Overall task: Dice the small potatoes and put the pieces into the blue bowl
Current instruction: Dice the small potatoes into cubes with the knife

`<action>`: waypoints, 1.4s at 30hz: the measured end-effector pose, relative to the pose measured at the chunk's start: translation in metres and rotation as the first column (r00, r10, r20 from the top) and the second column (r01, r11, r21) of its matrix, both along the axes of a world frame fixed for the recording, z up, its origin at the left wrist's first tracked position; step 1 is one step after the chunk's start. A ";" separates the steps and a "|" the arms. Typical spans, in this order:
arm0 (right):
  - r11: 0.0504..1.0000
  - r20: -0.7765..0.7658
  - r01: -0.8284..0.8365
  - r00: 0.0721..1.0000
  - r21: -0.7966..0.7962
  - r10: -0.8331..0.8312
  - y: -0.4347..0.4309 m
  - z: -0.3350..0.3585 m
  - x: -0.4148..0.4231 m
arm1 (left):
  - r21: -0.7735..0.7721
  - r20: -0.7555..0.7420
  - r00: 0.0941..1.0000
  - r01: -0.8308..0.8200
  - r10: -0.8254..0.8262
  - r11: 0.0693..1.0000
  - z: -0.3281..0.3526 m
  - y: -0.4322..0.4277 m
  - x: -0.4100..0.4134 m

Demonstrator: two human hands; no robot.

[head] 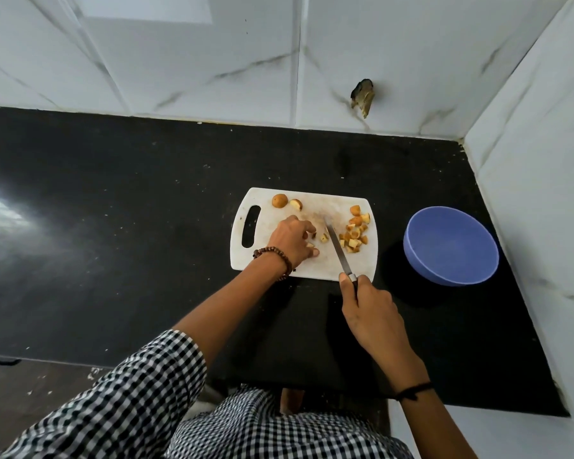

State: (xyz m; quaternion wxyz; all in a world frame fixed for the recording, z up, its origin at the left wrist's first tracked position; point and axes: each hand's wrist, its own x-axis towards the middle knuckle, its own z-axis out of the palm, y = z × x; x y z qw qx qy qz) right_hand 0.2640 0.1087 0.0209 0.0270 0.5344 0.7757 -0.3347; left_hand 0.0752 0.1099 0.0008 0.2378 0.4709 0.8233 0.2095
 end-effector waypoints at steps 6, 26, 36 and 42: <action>0.998 -0.040 0.061 0.997 0.003 -0.061 0.007 -0.002 0.000 | 0.034 0.009 1.000 -0.029 0.028 0.999 -0.002 0.012 0.018; 0.996 -0.092 0.089 0.992 -0.017 -0.090 0.021 -0.004 -0.011 | 0.037 -0.161 0.981 0.111 -0.104 0.993 -0.001 0.034 0.012; 0.997 -0.098 0.079 0.992 -0.014 -0.080 0.017 -0.006 -0.013 | 0.196 -0.044 0.998 0.040 -0.032 0.980 -0.002 0.019 -0.003; 0.998 -0.136 0.037 0.990 -0.040 -0.042 0.005 -0.007 -0.024 | 0.152 0.195 0.979 -0.085 0.054 0.985 0.000 -0.013 -0.017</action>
